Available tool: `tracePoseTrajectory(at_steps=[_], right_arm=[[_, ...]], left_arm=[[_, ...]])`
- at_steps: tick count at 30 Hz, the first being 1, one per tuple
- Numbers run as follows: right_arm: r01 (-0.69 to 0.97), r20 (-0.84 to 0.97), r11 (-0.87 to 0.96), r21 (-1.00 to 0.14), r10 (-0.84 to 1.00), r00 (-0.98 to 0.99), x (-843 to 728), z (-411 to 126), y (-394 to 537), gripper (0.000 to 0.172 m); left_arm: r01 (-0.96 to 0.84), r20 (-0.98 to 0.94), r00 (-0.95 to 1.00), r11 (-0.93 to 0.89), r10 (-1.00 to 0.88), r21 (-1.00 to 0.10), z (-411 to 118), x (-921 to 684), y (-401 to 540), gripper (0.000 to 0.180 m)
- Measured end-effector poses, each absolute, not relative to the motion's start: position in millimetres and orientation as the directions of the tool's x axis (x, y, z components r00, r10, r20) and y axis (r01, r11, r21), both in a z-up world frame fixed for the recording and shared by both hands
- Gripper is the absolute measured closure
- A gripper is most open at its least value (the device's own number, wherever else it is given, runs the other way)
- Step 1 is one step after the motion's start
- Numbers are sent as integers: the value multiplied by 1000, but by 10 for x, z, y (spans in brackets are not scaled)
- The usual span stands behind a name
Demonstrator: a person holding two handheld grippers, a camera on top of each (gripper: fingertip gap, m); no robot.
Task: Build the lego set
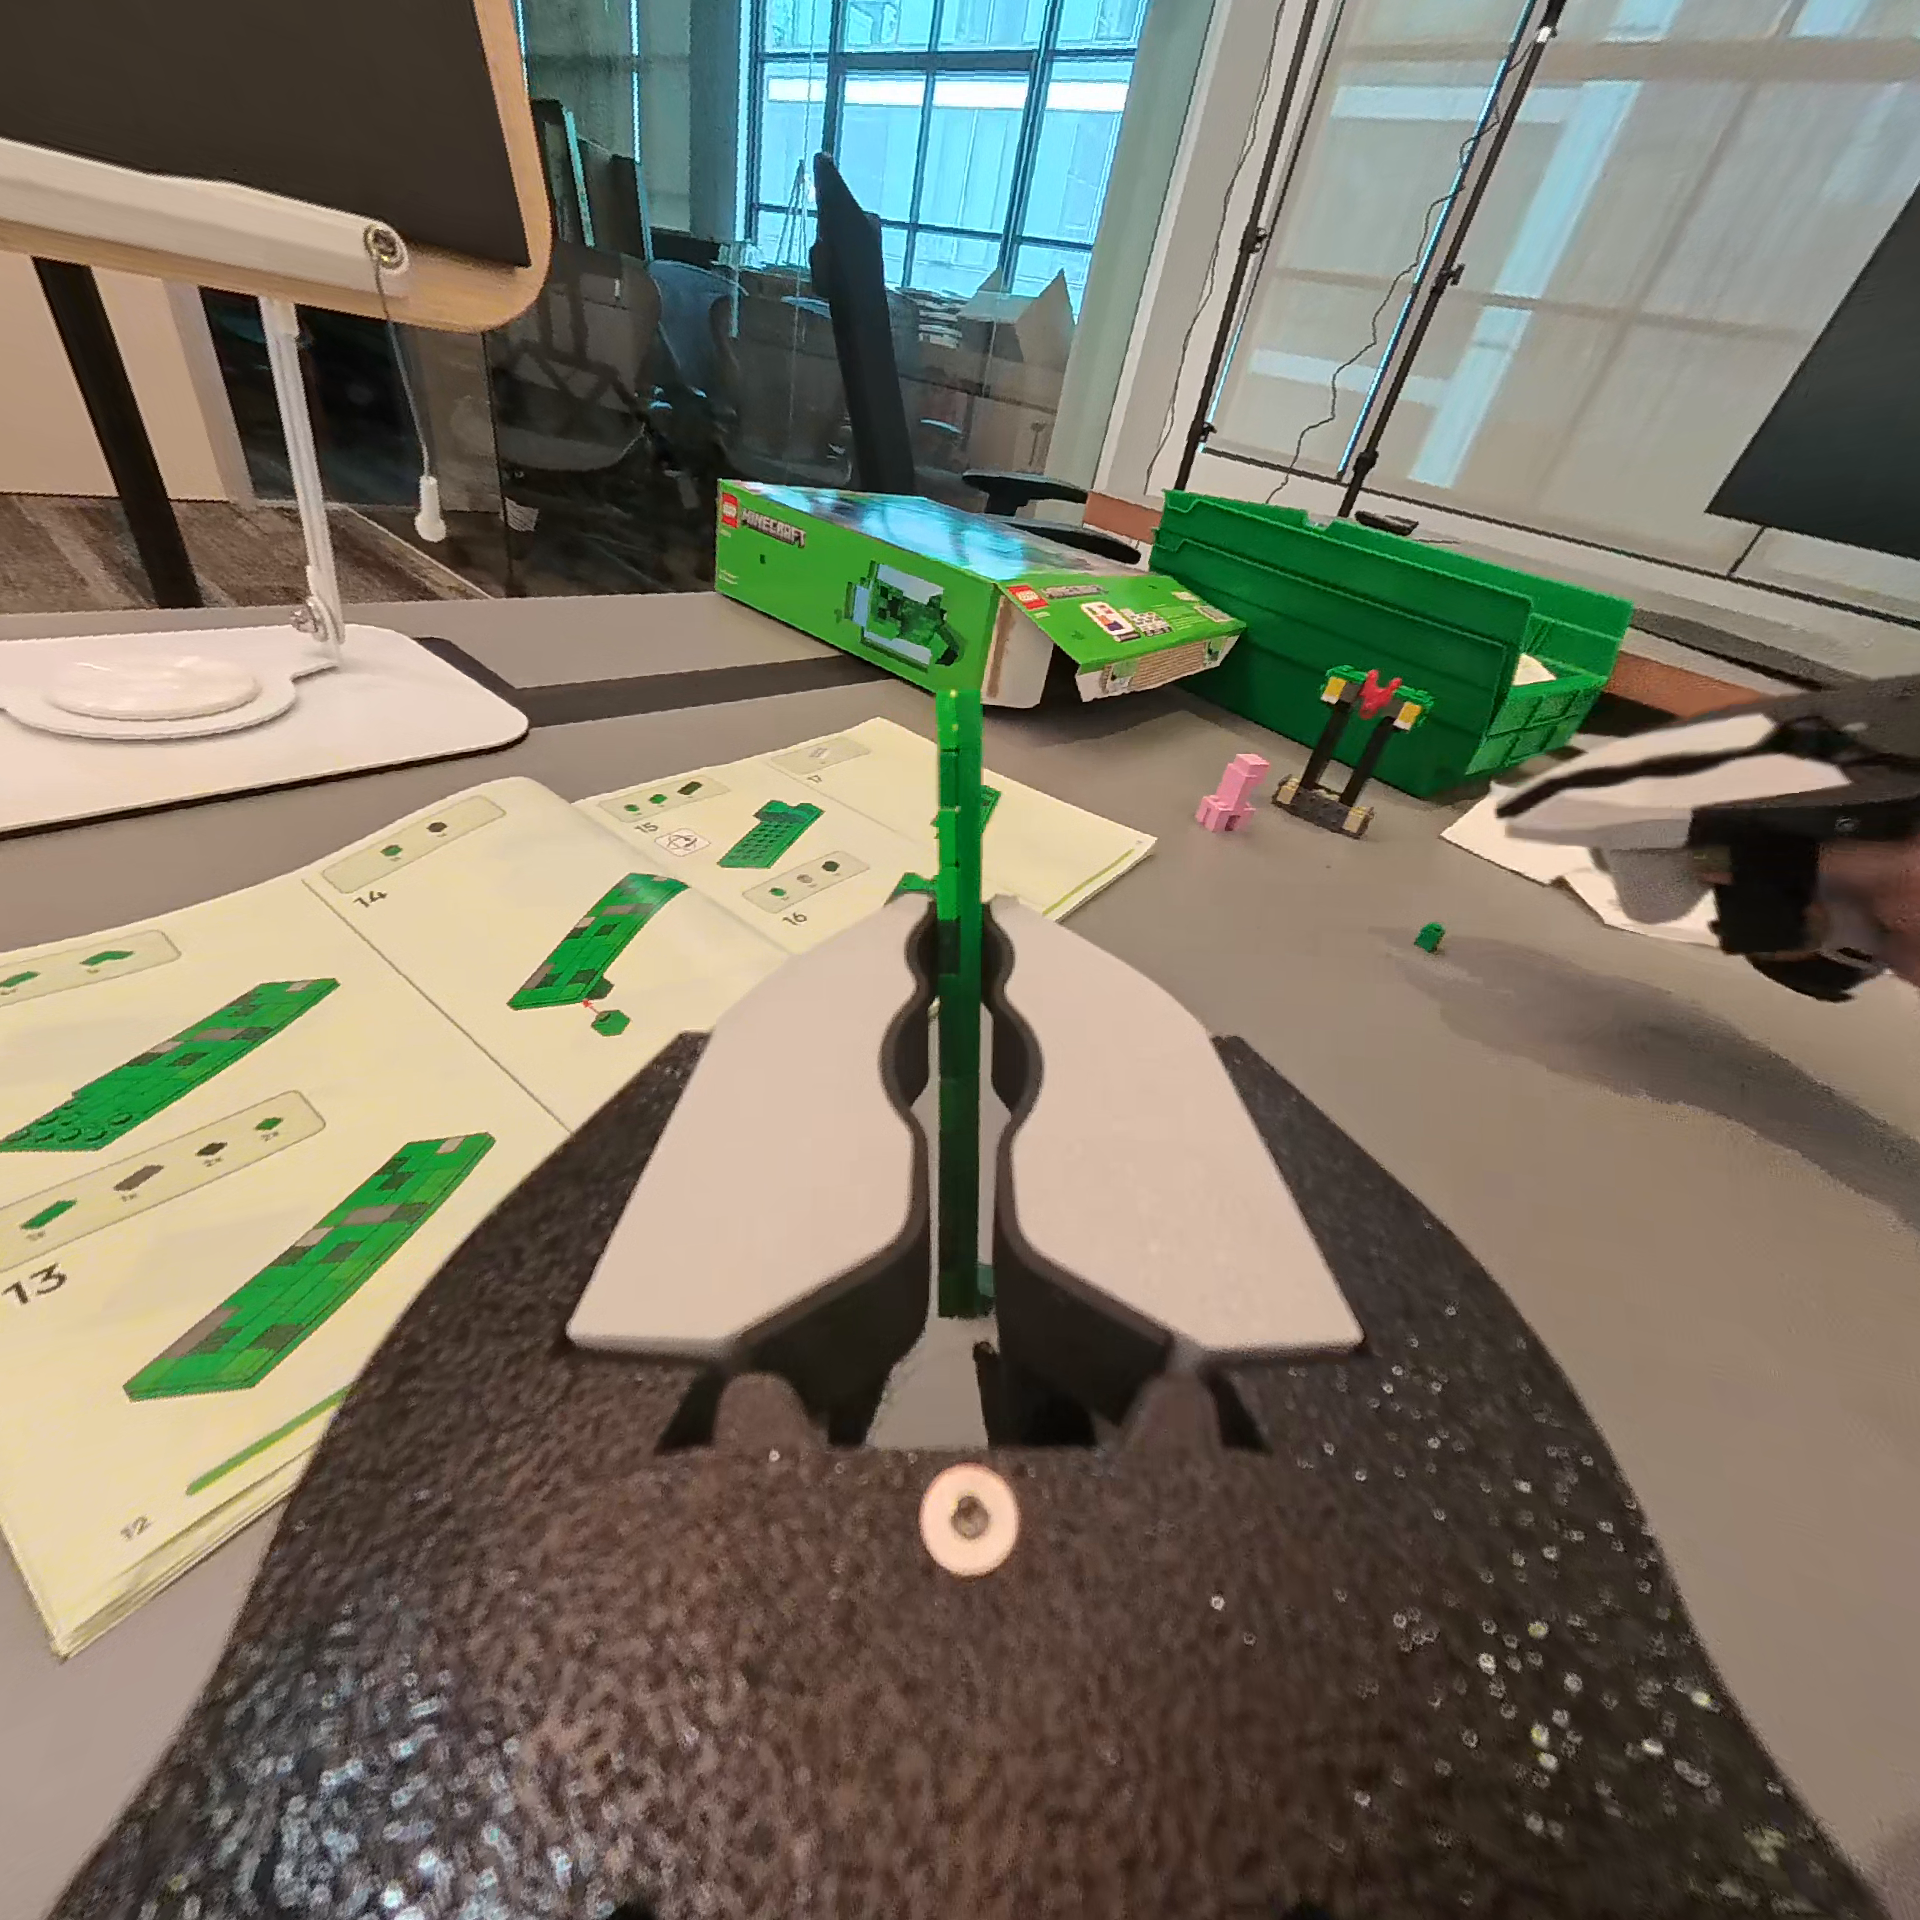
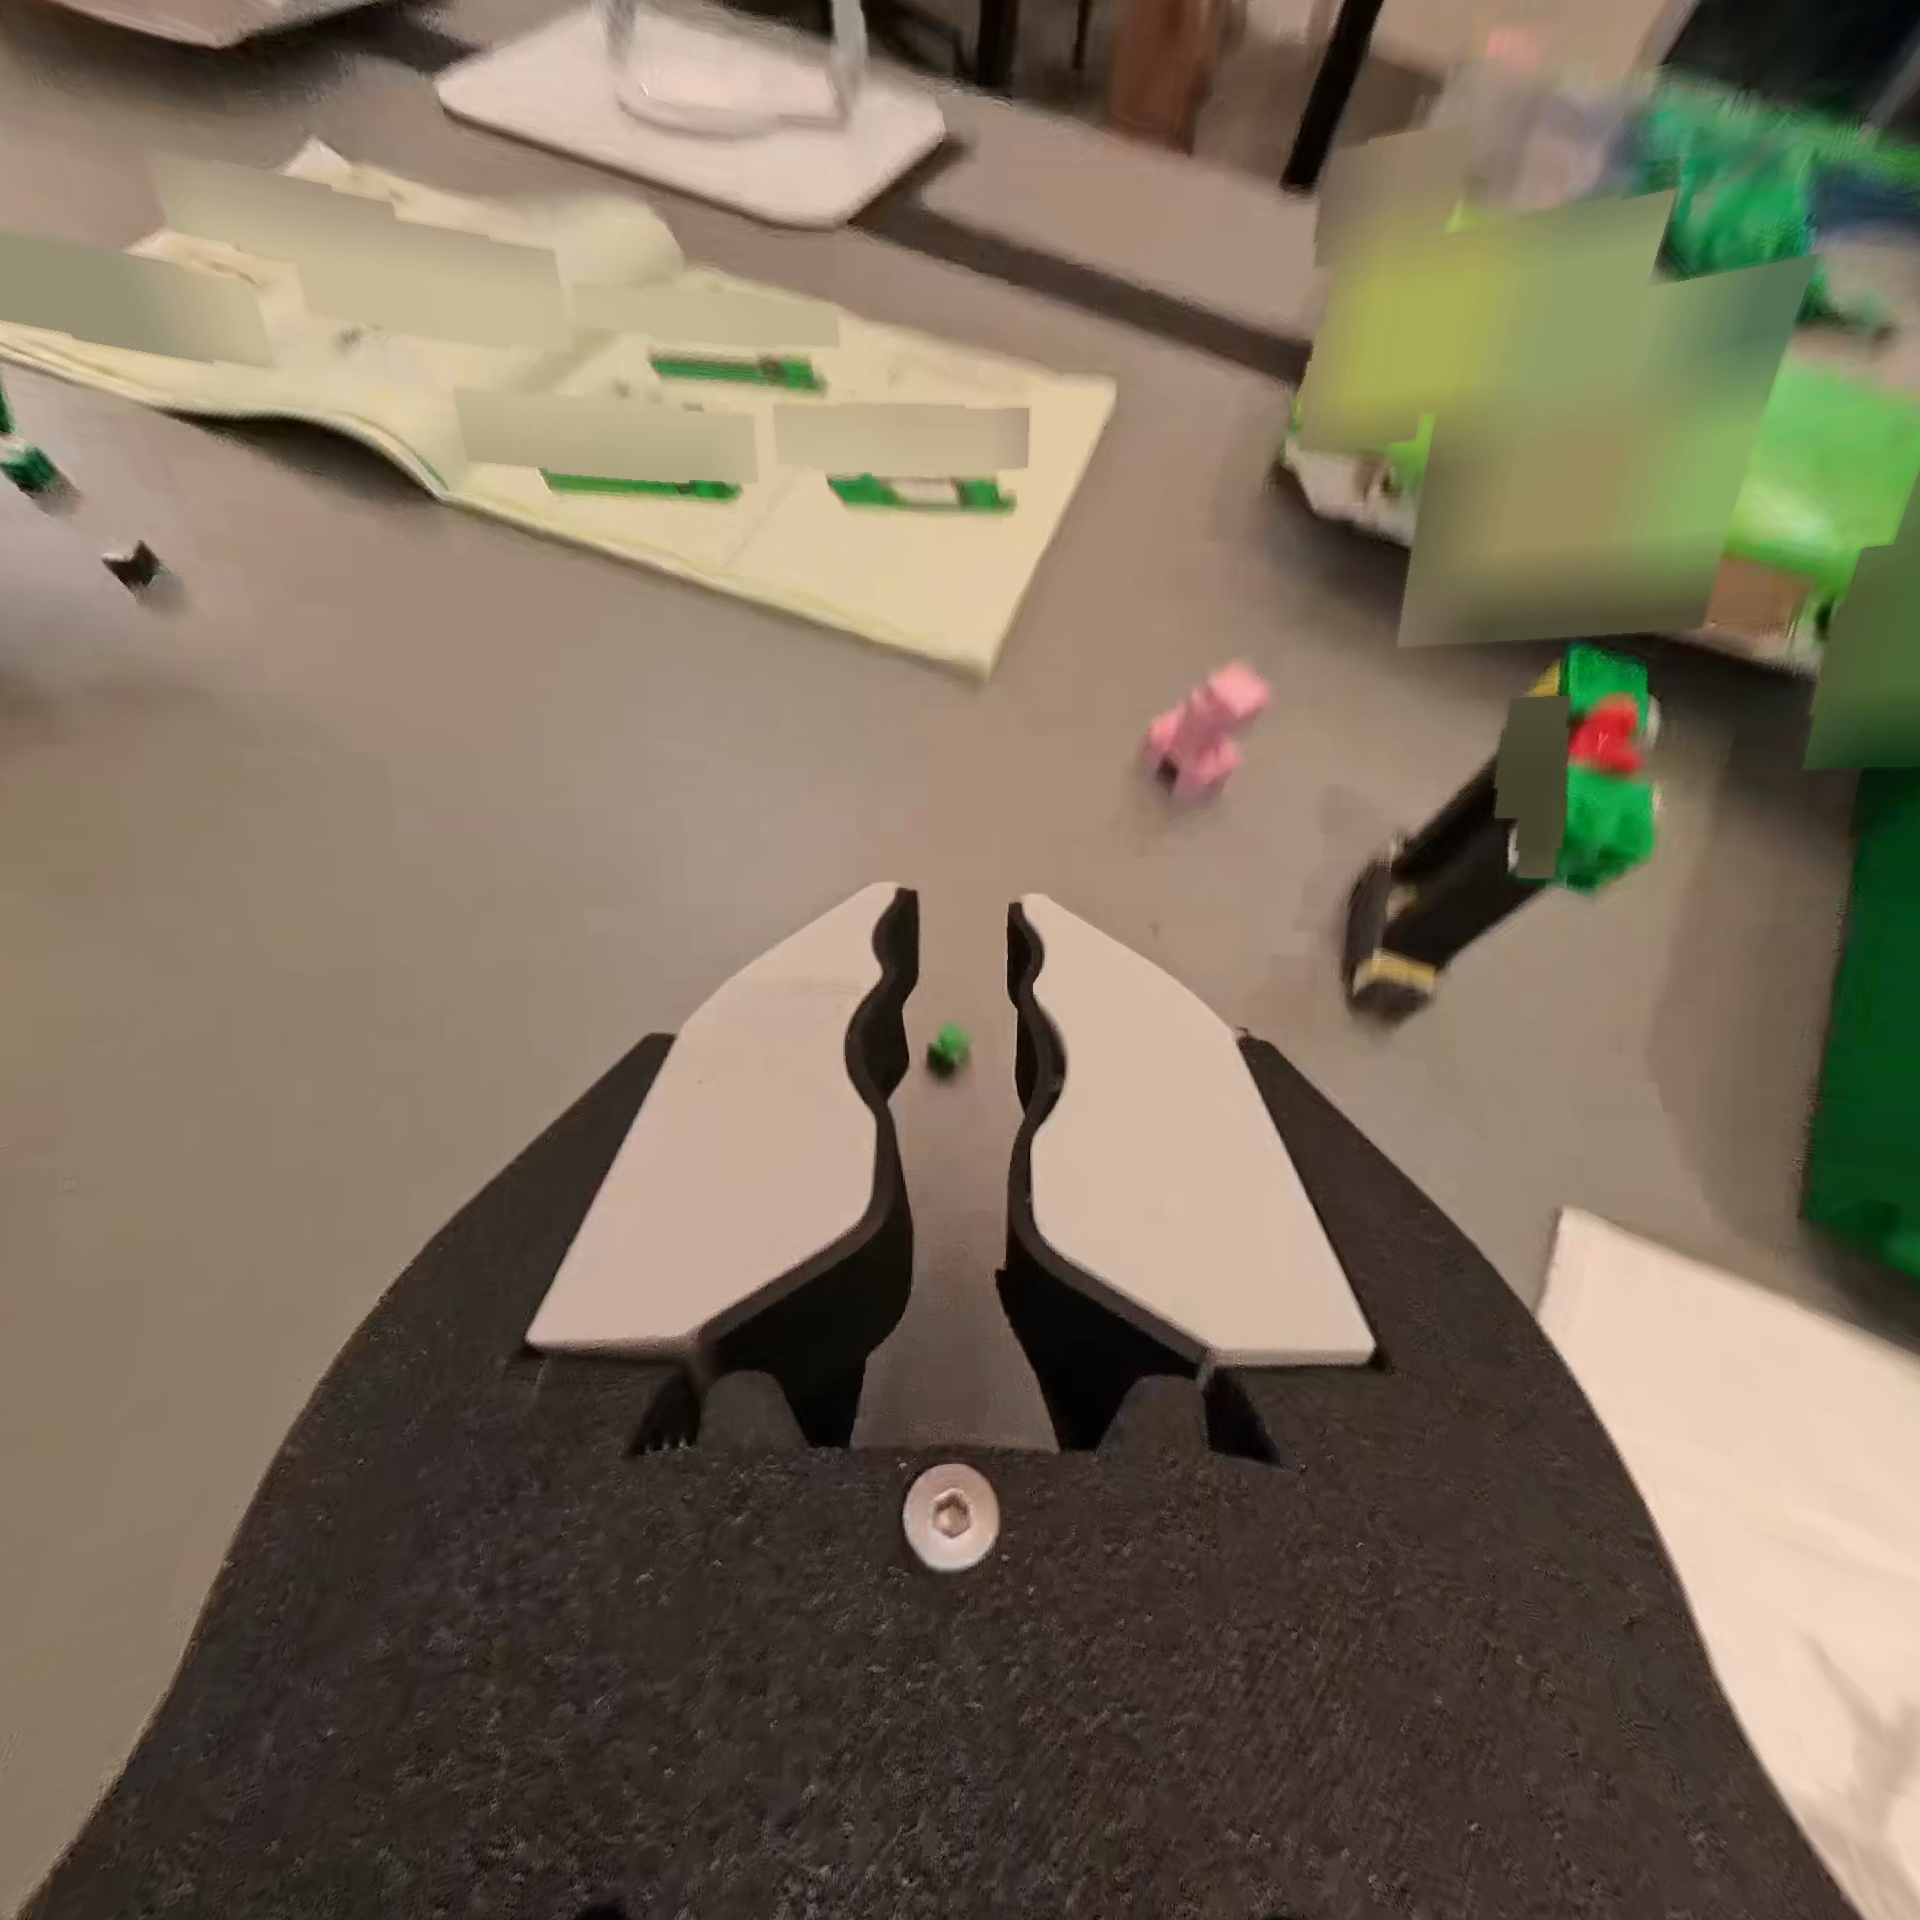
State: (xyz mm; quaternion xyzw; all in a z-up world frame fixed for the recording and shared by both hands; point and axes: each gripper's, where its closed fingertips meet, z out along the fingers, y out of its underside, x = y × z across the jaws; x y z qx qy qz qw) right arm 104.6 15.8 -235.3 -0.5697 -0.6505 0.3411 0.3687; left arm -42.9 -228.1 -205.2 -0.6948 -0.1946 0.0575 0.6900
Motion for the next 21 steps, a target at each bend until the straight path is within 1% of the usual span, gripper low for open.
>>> tracePoseTrajectory(at_steps=[2, 5, 7, 10, 11, 12, 13, 15, 16, 17, 18, 19, 21], right_arm=[[547, 28, 53, -836, 998, -54, 1134, -2488, 201, 156], [680, -32, -61, -731, 998, 54, 1204, -2782, 254, 156], [703, -54, -108, -703, 994, 99, 1177, -2884, 215, 154], [710, -7, -100, -697, 991, 132, 1102, -2932, 182, 151], [723, 23, -85, -686, 990, 138, 1091, -2947, 190, 154], [748, 57, -64, -661, 989, 135, 1098, -2974, 203, 163], [768, 79, -41, -640, 990, 118, 1093, -2976, 199, 164], [804, 78, 34, -593, 997, 15, 1058, -2954, 98, 164], [820, 78, 99, -563, 995, -67, 1035, -2932, 20, 164], [843, 77, 167, -511, 986, -149, 1030, -2919, -54, 164], [864, 81, 233, -446, 972, -220, 1027, -2900, -107, 164], [878, 48, 303, -371, 950, -308, 1043, -2884, -214, 164], [884, 9, 431, -180, 900, -437, 1098, -2867, -360, 164]], left_arm=[[186, 184, 921, 27, 344, -982, -2050, -416, -2273, 175], [185, 181, 924, 20, 338, -982, -2059, -406, -2262, 175], [183, 178, 925, 17, 336, -983, -2062, -403, -2259, 175], [179, 172, 927, 12, 334, -984, -2066, -395, -2254, 175], [178, 172, 928, 10, 332, -984, -2068, -392, -2251, 175], [178, 171, 928, 9, 330, -984, -2070, -389, -2248, 175], [178, 171, 929, 8, 330, -984, -2072, -387, -2246, 175], [179, 171, 929, 7, 328, -984, -2071, -384, -2244, 175], [179, 172, 929, 9, 327, -984, -2066, -382, -2245, 175], [179, 172, 930, 11, 326, -984, -2061, -378, -2245, 175], [178, 172, 930, 12, 324, -984, -2056, -376, -2244, 175], [177, 171, 930, 14, 325, -984, -2051, -374, -2245, 175], [168, 164, 929, 17, 331, -986, -2035, -384, -2258, 175]])
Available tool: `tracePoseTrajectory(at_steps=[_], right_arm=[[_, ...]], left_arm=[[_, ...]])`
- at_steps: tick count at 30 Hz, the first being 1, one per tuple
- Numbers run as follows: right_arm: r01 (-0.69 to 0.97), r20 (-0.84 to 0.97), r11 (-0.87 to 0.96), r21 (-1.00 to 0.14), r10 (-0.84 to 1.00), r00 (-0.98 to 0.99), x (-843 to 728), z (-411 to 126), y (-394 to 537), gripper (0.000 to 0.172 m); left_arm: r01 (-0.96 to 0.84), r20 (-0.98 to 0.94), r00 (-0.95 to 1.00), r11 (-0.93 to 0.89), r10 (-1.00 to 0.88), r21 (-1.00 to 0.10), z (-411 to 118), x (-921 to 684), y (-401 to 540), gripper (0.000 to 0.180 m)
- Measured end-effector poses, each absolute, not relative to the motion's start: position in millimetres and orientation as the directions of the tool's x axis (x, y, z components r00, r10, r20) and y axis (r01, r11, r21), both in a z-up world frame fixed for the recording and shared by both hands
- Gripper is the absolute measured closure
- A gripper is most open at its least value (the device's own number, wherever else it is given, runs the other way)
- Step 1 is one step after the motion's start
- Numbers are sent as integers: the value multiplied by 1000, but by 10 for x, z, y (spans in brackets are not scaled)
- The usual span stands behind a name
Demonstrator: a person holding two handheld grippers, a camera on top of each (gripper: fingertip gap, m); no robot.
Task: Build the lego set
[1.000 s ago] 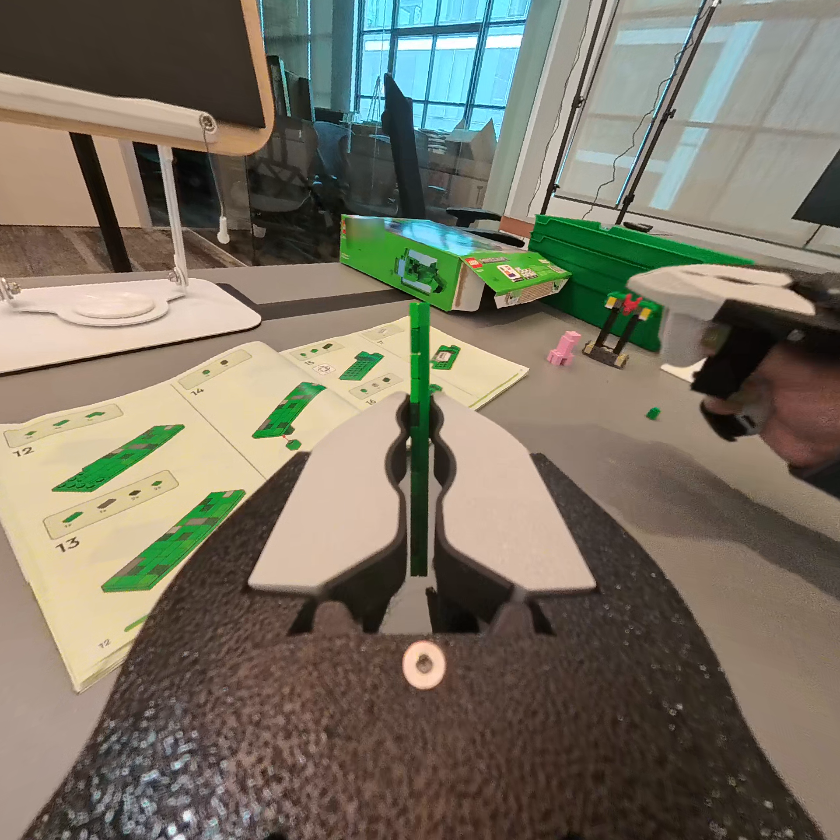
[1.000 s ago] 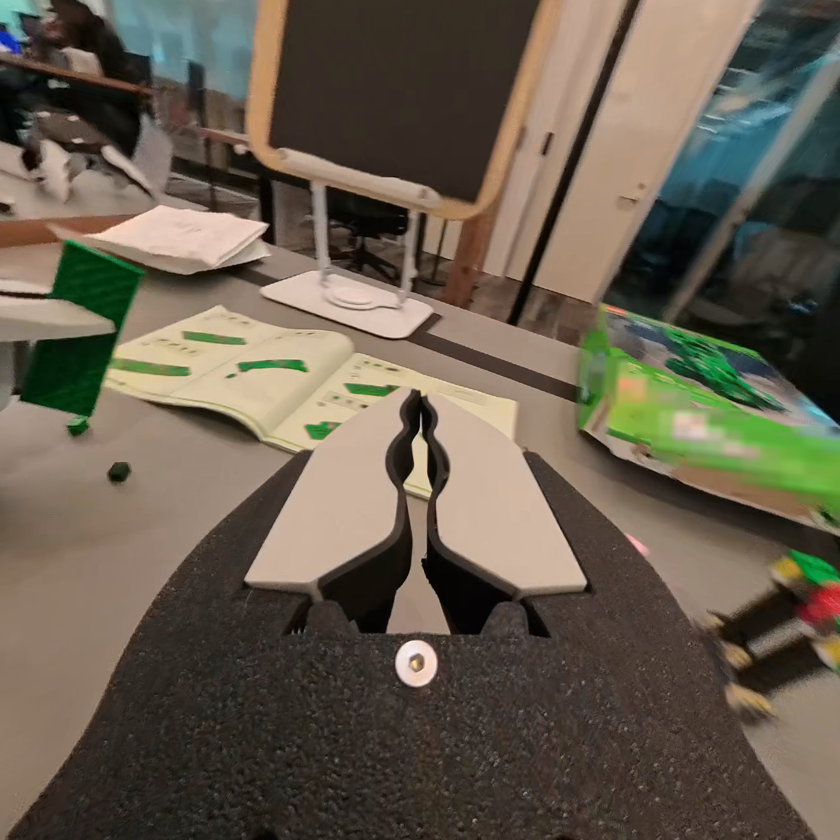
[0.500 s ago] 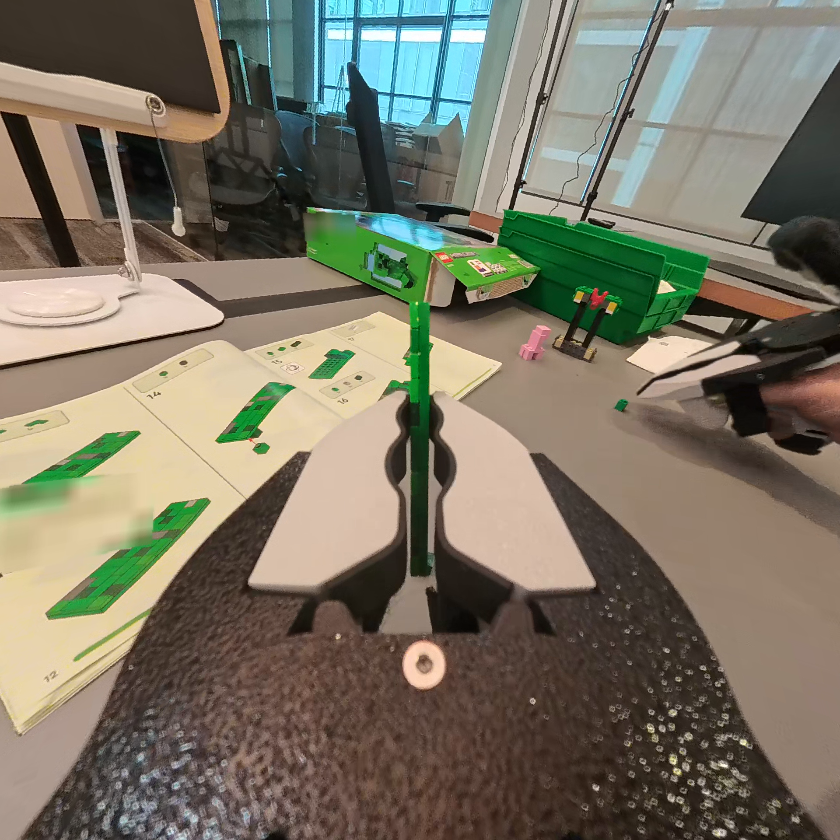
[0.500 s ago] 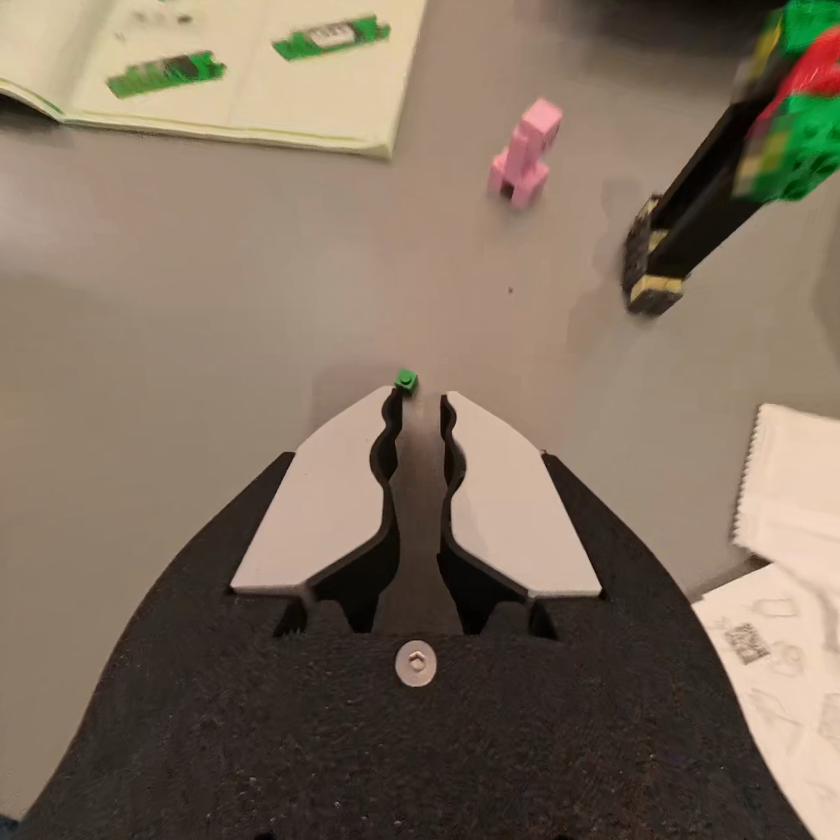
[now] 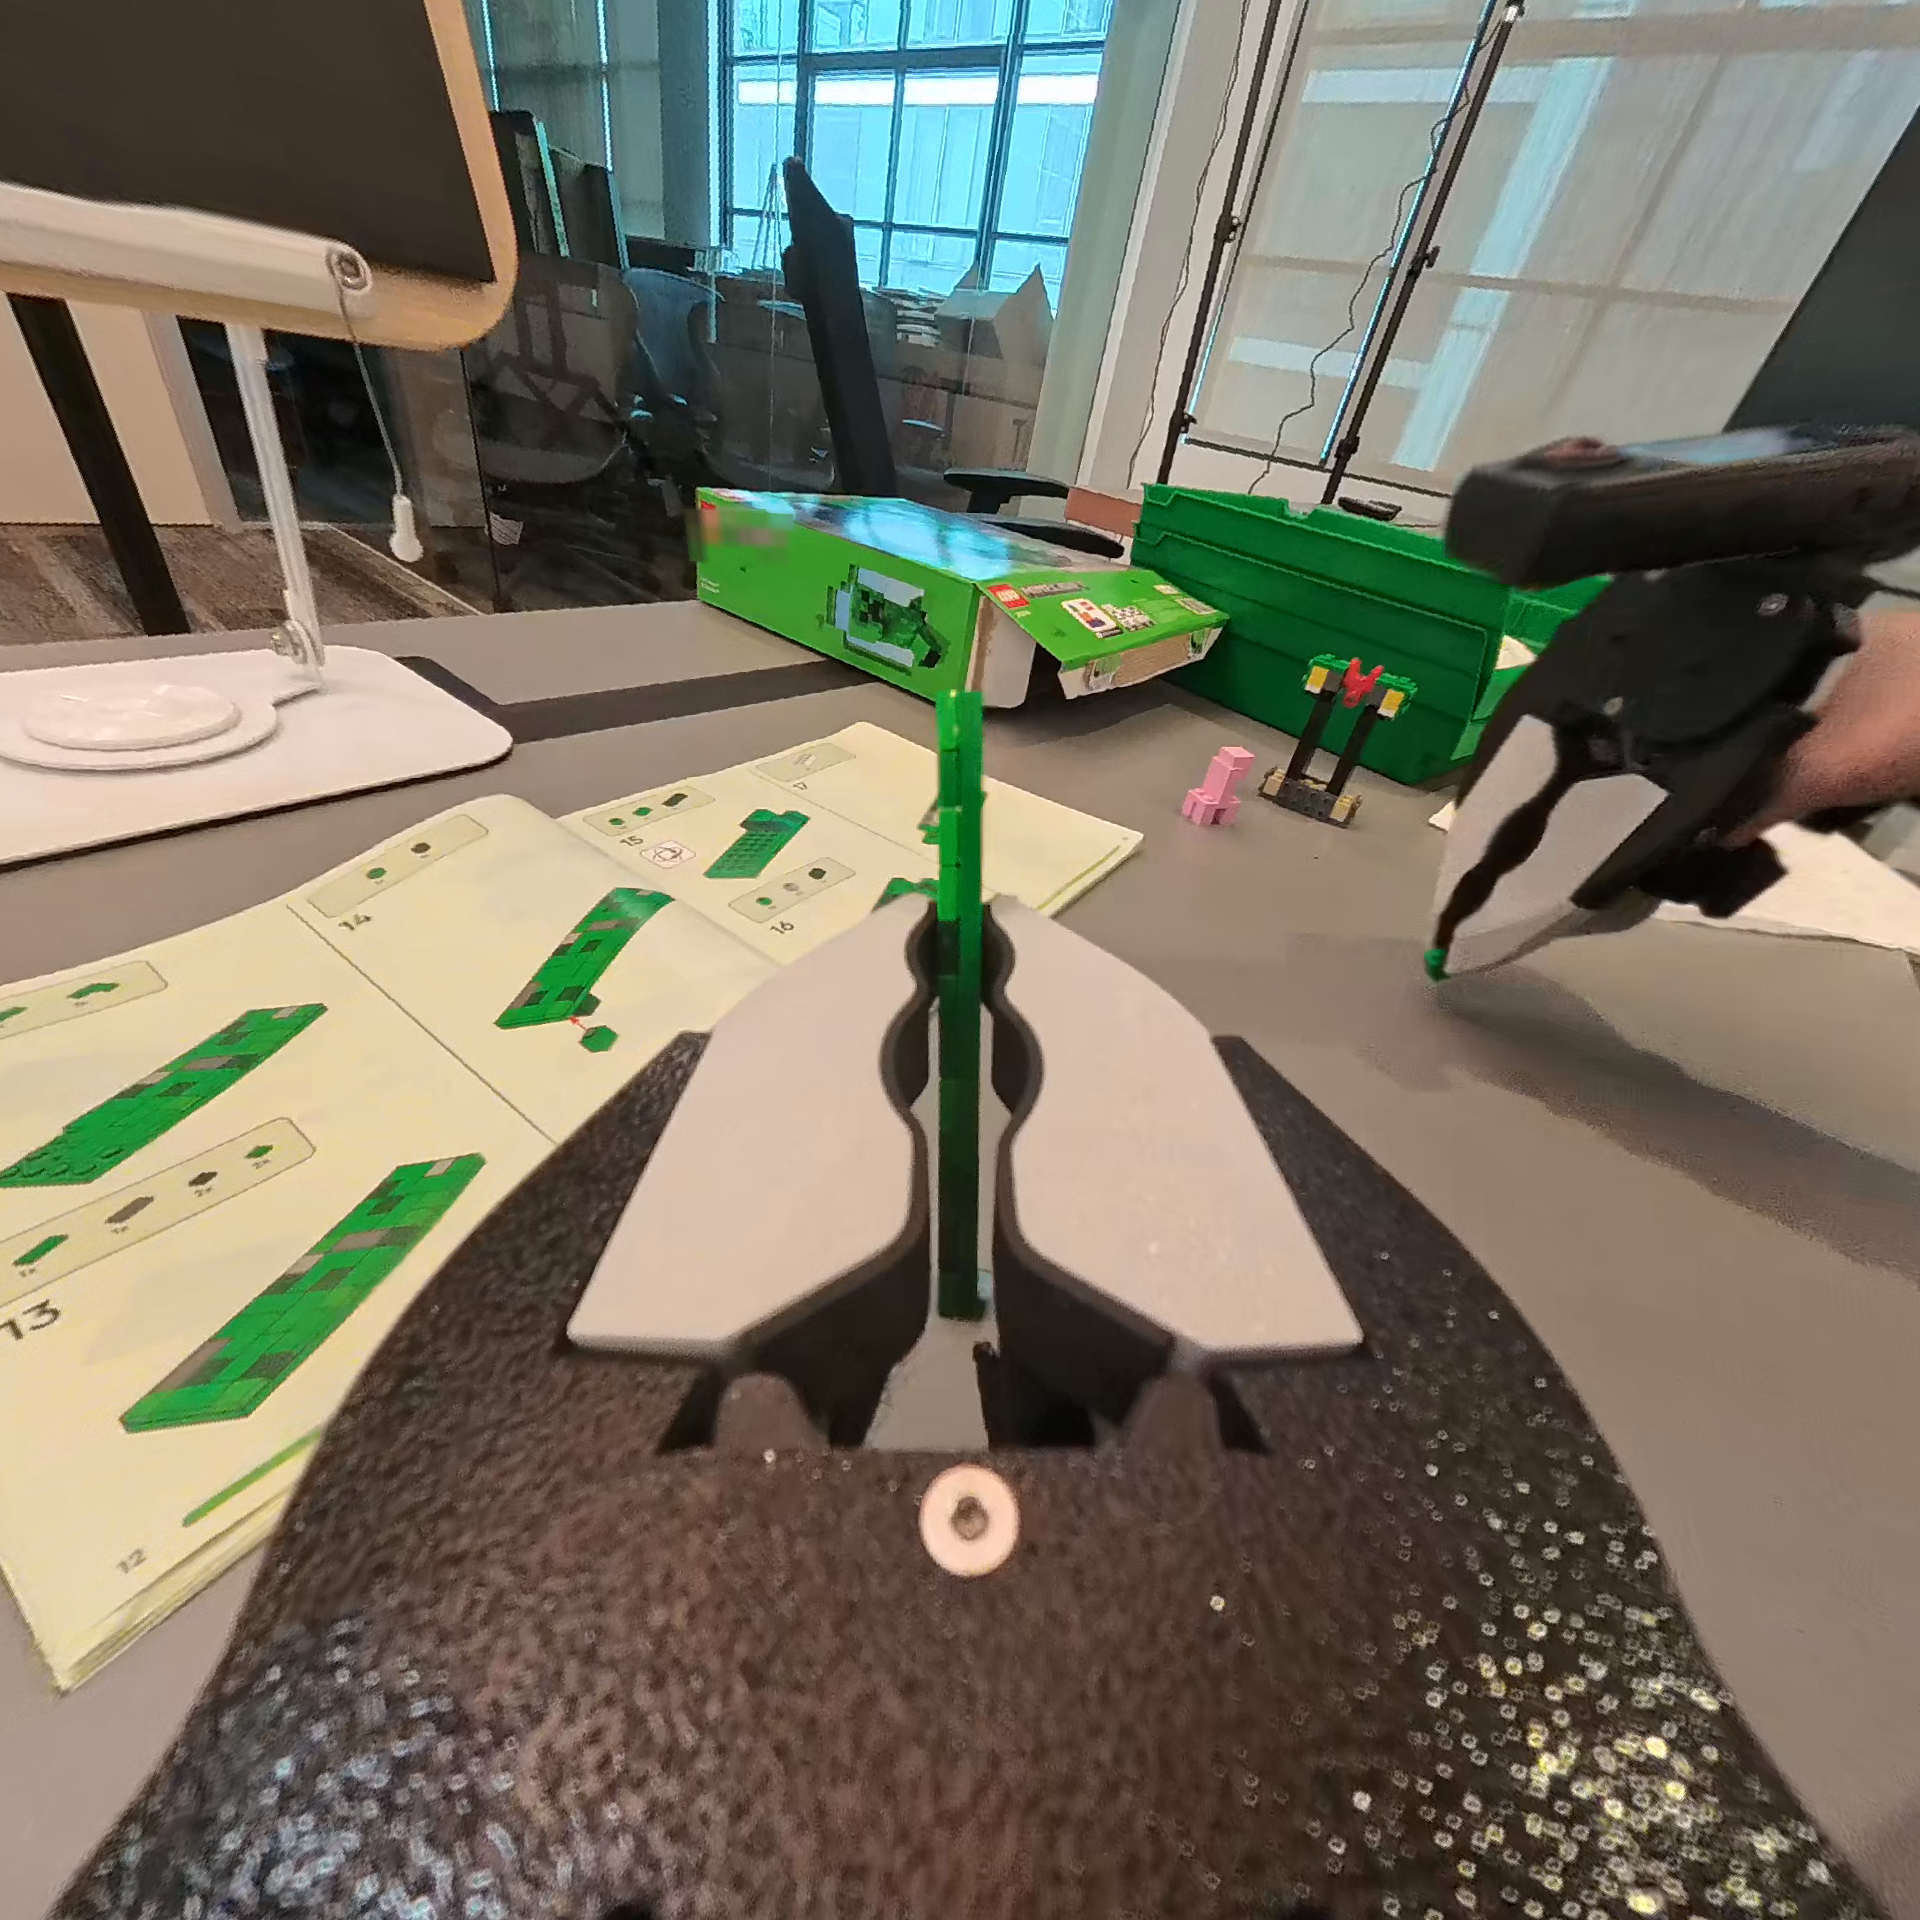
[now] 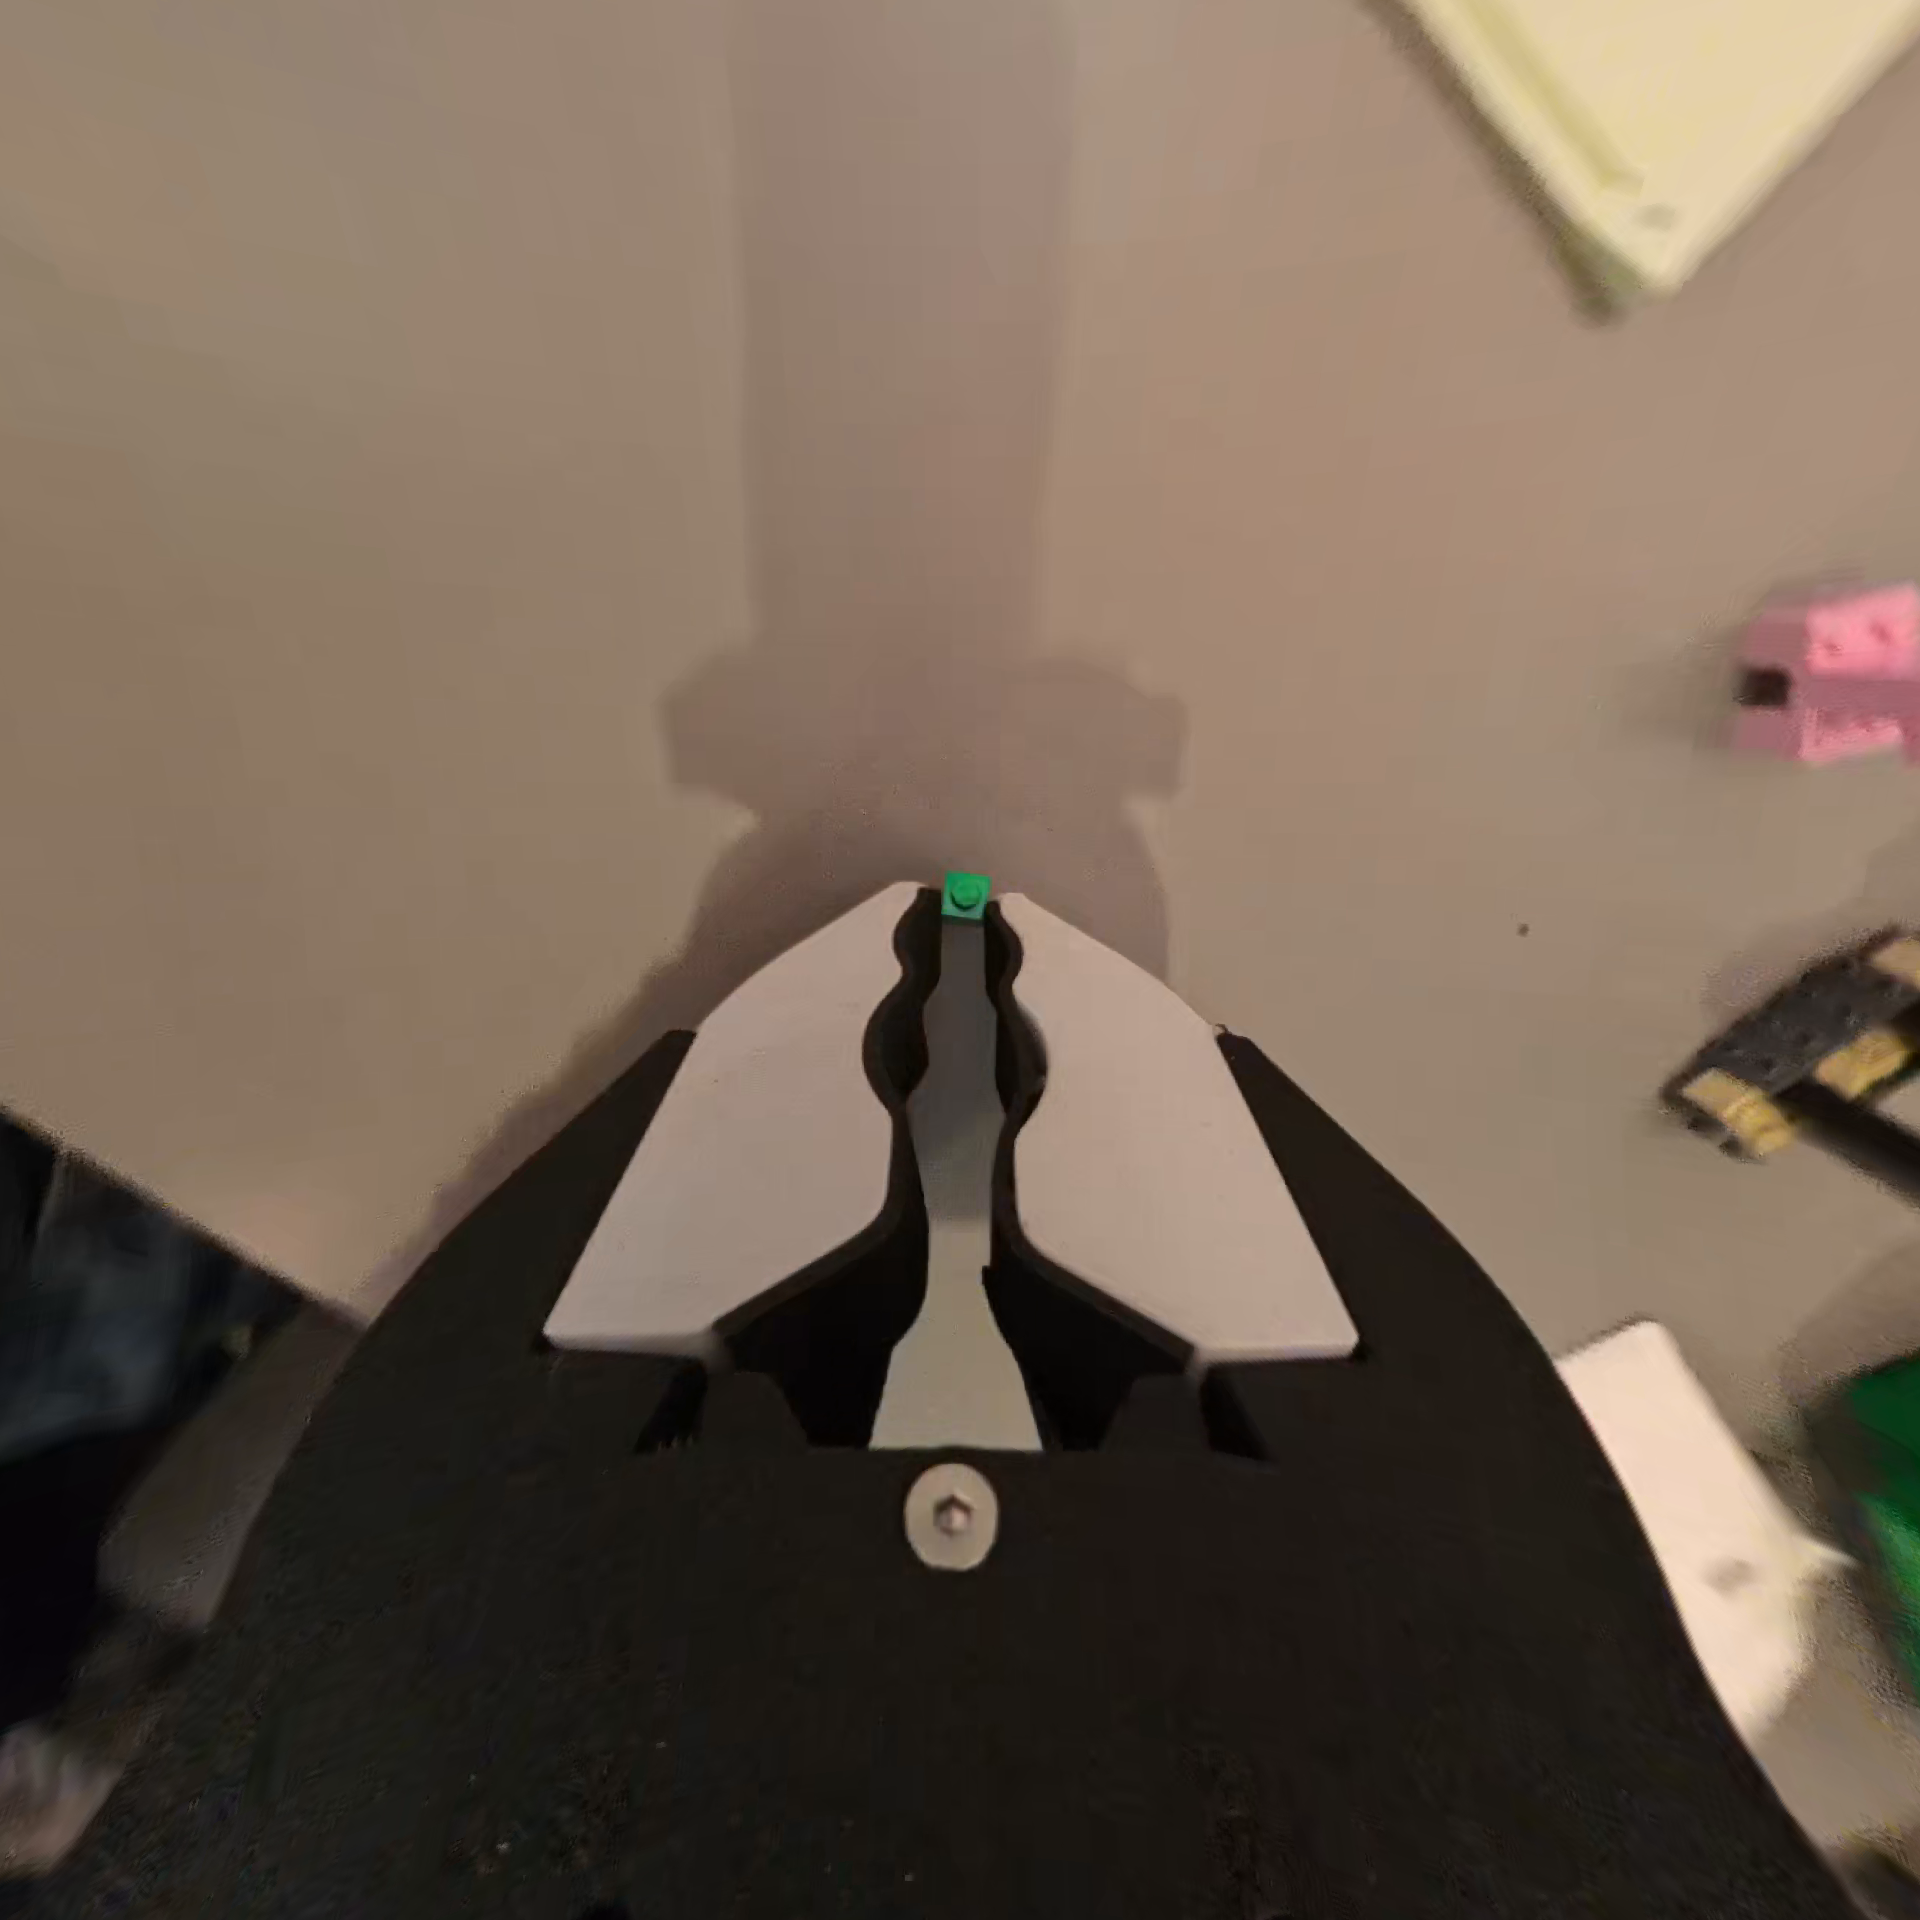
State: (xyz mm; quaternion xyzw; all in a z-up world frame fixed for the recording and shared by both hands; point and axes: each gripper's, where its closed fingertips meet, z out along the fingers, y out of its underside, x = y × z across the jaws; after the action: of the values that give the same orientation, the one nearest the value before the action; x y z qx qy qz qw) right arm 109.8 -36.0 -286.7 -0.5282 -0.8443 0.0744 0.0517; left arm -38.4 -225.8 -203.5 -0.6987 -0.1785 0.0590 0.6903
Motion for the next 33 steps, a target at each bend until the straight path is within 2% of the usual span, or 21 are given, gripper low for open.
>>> tracePoseTrajectory(at_steps=[3, 5, 9, 13, 17, 18, 20, 23, 27, 33], right_arm=[[807, 8, 586, 68, 809, -588, 1066, -2872, -510, 164], [737, -17, 657, 159, 748, -664, 989, -2910, -630, 164], [627, -54, 723, 290, 667, -743, 855, -2979, -800, 163], [578, -43, 759, 298, 616, -787, 712, -2987, -927, 163], [593, -12, 787, 168, 604, -797, 623, -2932, -1037, 146], [604, 20, 792, 91, 605, -796, 565, -2888, -1048, 142], [641, 65, 762, -86, 647, -760, 494, -2758, -1035, 147], [691, 15, 631, -352, 742, -670, 522, -2593, -985, 147], [629, -63, 458, -628, 776, -628, 617, -2579, -985, 151], [557, 7, 450, -698, 782, -623, 717, -2872, -933, 151]], left_arm=[[139, 143, 917, 38, 371, -990, -1974, -461, -2340, 175], [122, 140, 903, 71, 406, -990, -1901, -533, -2426, 175], [39, 89, 862, 110, 499, -993, -1749, -687, -2645, 175], [13, 100, 814, 153, 572, -988, -1665, -850, -2858, 175], [46, 136, 805, 168, 577, -985, -1703, -909, -2893, 175], [46, 134, 809, 166, 572, -985, -1704, -899, -2880, 175], [39, 122, 819, 158, 561, -987, -1701, -862, -2843, 175], [37, 113, 838, 151, 534, -988, -1701, -801, -2780, 175], [55, 121, 855, 144, 505, -988, -1732, -754, -2713, 175], [64, 118, 874, 130, 471, -990, -1759, -684, -2637, 175]])
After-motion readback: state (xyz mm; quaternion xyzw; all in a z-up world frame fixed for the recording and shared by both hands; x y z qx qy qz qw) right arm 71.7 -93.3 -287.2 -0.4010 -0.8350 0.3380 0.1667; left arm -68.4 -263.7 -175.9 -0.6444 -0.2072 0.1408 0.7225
